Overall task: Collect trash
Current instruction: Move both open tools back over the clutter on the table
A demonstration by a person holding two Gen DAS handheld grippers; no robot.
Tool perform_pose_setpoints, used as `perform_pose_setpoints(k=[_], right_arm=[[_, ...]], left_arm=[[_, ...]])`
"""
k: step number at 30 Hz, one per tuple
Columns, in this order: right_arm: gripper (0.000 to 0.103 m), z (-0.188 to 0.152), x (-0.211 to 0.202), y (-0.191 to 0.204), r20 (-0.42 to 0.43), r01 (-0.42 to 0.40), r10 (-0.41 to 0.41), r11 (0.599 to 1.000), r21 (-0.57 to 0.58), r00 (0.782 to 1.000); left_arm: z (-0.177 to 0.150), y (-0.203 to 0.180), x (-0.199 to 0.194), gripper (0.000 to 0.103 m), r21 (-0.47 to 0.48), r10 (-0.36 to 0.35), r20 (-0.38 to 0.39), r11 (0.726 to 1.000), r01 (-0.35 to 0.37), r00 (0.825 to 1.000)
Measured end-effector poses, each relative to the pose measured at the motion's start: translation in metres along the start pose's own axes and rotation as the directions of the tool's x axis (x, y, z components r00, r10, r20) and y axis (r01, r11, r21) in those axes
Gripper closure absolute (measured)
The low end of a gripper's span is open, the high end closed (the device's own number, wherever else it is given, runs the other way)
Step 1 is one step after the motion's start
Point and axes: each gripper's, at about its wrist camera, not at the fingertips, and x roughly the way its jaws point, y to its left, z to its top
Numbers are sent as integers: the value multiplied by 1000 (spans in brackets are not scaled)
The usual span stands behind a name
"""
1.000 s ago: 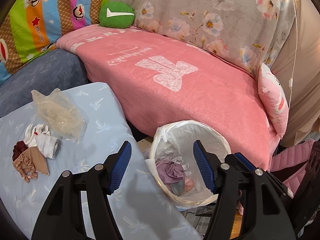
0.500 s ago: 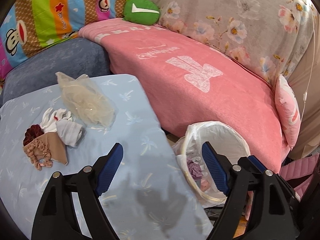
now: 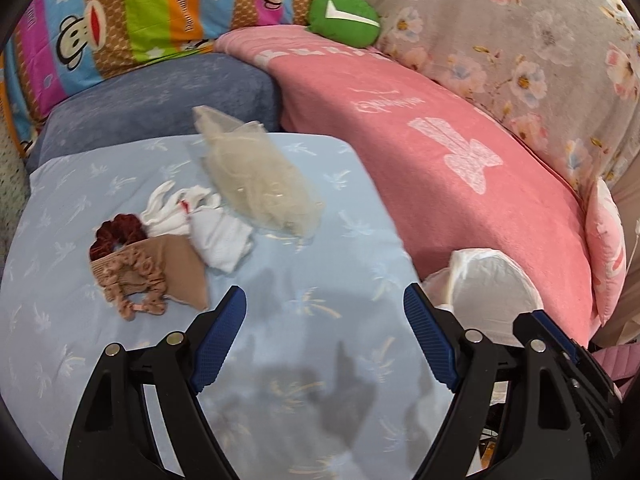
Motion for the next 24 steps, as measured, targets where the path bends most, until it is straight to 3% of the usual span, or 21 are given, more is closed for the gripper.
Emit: perform_pose_setpoints(k=[5,15,24], right_arm=[[66,-3,11,20,-22,-16,16,999,-29,1000],[65,-8,47,68,-84,-65,57,994,-84,995],[65,-7,92,114,-144,-112,95,987,-119,985]], left_arm=[[-4,37,2,26,-58,43,-15,997,-43,999],[-15,110,10,26,-183,122,-68,974,-132,990],[-18,157,22,26,-263,143,-105,950,-166,984]])
